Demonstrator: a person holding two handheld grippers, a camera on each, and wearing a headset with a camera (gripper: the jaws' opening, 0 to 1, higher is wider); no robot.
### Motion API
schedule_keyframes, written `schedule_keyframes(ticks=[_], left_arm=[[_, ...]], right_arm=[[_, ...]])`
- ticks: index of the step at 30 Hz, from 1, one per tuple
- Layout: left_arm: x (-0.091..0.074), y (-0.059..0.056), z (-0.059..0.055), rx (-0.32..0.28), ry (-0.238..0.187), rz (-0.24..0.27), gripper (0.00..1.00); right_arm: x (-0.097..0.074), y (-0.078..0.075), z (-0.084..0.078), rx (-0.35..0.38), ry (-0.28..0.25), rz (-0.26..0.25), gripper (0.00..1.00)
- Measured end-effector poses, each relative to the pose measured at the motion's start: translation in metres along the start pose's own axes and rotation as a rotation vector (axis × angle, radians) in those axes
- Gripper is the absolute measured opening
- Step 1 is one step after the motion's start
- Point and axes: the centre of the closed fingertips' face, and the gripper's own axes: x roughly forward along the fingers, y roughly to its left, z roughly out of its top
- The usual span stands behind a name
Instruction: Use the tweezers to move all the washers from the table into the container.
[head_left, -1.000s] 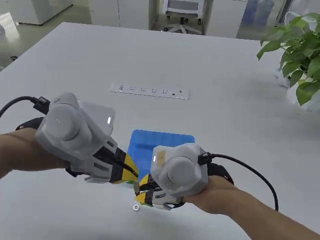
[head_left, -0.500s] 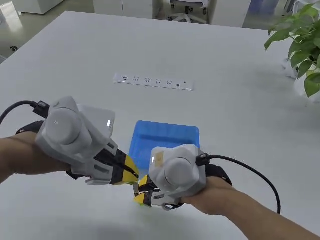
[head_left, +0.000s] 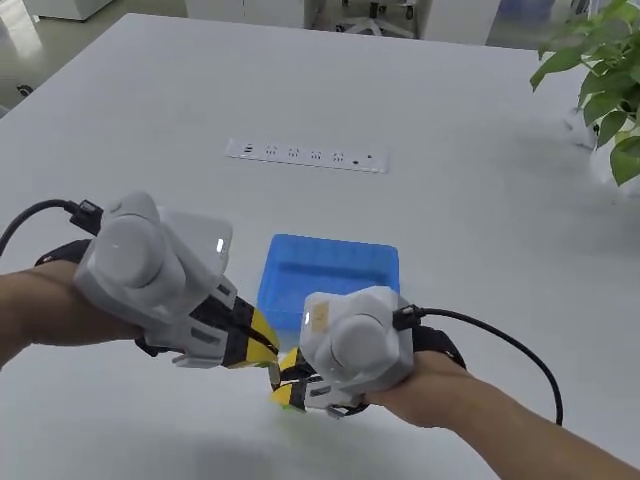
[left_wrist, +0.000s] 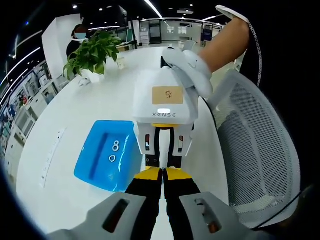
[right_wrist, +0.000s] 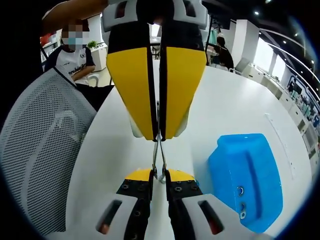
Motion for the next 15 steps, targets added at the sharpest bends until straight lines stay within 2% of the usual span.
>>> schedule_keyframes(ticks=[15], left_arm=[[-0.0026, 0.0019, -0.0013, -0.002, -0.003, 0.015, 0.05]], right_arm=[[-0.0008, -0.0025, 0.0026, -0.004, -0.007, -0.008, 0.12]])
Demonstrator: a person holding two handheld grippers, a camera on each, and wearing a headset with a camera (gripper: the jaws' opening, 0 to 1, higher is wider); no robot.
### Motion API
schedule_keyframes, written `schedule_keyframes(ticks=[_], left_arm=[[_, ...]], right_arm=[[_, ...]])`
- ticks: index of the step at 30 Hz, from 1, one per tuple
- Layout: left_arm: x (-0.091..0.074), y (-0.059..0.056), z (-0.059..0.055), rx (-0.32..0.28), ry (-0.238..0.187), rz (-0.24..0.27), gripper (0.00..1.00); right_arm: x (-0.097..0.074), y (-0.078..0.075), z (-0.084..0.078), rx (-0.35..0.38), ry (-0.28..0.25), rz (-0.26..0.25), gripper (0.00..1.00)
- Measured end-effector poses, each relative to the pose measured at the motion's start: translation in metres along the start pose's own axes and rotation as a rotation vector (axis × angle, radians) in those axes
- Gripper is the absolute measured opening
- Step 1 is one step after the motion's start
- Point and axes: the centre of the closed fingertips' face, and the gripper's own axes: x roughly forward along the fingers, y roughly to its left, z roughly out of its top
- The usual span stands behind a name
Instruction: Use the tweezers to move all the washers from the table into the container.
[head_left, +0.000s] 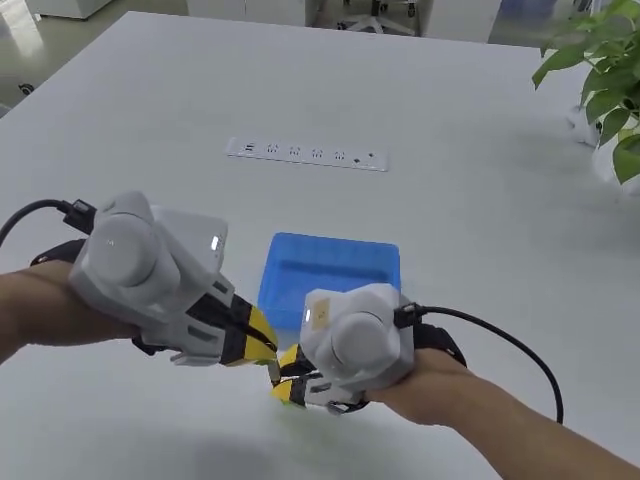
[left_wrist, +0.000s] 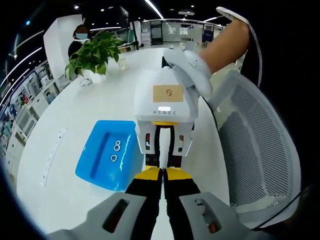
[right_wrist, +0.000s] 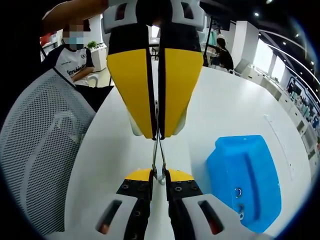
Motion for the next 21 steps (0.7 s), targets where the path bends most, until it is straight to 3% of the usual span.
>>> schedule_keyframes(ticks=[21], left_arm=[[0.0039, 0.0009, -0.0002, -0.001, 0.001, 0.000, 0.05]], right_arm=[[0.0016, 0.0003, -0.0038, 0.017, 0.007, 0.009, 0.10]])
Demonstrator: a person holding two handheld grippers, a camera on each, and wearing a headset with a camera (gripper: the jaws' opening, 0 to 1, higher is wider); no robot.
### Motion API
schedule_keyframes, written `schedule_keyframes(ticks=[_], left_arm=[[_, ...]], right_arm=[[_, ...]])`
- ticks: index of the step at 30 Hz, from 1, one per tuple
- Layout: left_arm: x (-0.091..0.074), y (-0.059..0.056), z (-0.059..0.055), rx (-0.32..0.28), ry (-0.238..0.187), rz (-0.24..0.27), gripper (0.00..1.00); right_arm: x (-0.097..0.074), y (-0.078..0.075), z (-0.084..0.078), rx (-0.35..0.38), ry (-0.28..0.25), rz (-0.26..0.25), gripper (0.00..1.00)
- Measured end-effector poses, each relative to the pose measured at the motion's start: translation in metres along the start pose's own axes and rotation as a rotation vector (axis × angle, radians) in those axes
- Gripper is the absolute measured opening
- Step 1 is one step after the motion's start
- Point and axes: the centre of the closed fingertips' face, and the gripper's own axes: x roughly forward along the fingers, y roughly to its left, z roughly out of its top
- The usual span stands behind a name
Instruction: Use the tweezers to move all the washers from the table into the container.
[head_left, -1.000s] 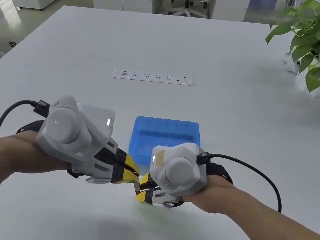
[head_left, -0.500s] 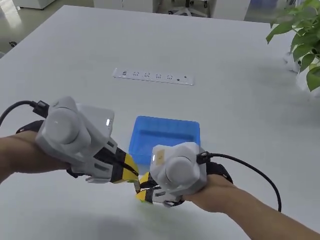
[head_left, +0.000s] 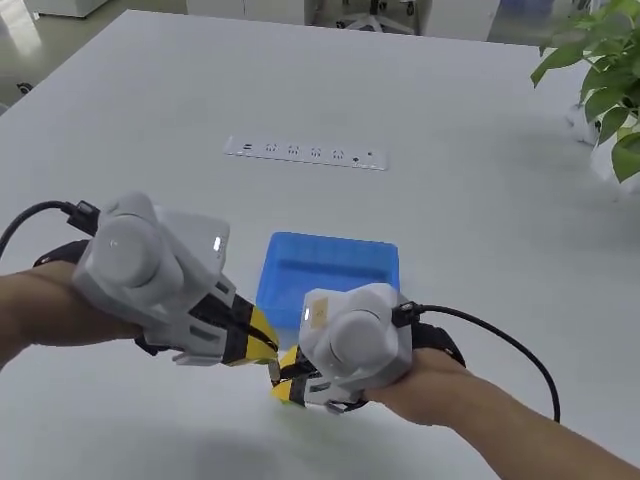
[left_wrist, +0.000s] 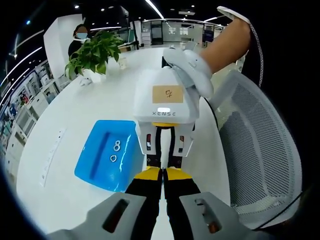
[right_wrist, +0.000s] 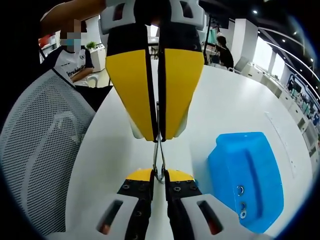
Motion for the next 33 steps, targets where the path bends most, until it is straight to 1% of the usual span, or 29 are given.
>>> schedule_keyframes(ticks=[5, 9, 16, 22, 26, 33], left_arm=[[0.000, 0.000, 0.000, -0.002, 0.004, 0.002, 0.05], [-0.002, 0.001, 0.001, -0.002, 0.002, 0.004, 0.05], [-0.007, 0.002, 0.007, -0.006, -0.007, 0.007, 0.05], [-0.012, 0.005, 0.012, 0.002, 0.003, 0.006, 0.05], [-0.016, 0.007, 0.017, 0.009, 0.001, 0.008, 0.05], [-0.023, 0.013, 0.032, 0.032, -0.005, 0.013, 0.05]], right_arm=[[0.000, 0.000, 0.000, 0.000, 0.000, 0.001, 0.10], [-0.002, 0.000, 0.003, 0.005, -0.008, -0.001, 0.10], [-0.007, -0.001, 0.008, 0.009, -0.017, -0.002, 0.10], [-0.012, -0.003, 0.013, 0.009, -0.026, -0.005, 0.10], [-0.018, -0.007, 0.017, 0.007, -0.027, -0.013, 0.10], [-0.032, -0.014, 0.023, 0.000, -0.028, -0.035, 0.10]])
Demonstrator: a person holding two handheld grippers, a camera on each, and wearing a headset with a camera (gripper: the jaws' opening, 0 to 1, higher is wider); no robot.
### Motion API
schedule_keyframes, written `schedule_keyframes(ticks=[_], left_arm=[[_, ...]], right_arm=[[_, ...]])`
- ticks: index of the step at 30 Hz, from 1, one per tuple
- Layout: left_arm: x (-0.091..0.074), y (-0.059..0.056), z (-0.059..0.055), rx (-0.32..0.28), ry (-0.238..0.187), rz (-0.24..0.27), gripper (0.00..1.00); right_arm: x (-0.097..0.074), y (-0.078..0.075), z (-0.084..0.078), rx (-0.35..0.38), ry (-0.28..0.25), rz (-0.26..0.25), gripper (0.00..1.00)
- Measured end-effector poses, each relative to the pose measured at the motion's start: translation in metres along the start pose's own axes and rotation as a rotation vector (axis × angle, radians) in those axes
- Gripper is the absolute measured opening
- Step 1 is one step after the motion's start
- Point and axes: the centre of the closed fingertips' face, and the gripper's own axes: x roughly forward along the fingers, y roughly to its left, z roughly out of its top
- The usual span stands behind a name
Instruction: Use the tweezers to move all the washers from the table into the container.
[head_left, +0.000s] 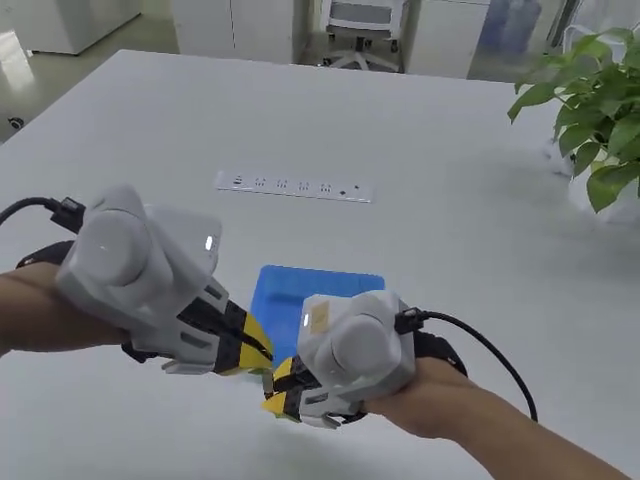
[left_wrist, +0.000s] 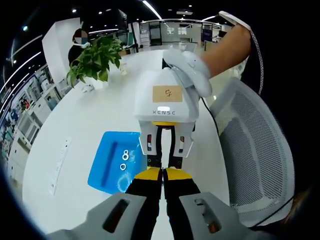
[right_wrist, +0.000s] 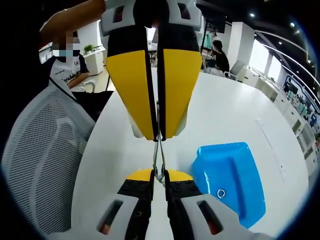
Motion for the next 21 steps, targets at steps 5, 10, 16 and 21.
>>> schedule_keyframes(ticks=[5, 10, 16, 21], left_arm=[[-0.005, 0.006, 0.013, 0.023, -0.005, -0.002, 0.05], [-0.008, 0.013, 0.026, 0.043, -0.019, -0.002, 0.05], [-0.008, 0.023, 0.038, 0.069, -0.023, 0.001, 0.05], [-0.005, 0.031, 0.045, 0.088, -0.020, -0.001, 0.05]], right_arm=[[-0.013, -0.007, 0.006, -0.007, -0.007, -0.023, 0.10], [-0.025, -0.017, 0.009, -0.022, 0.001, -0.048, 0.10], [-0.037, -0.030, 0.010, -0.022, -0.002, -0.073, 0.10], [-0.044, -0.040, 0.007, -0.021, 0.000, -0.088, 0.10]])
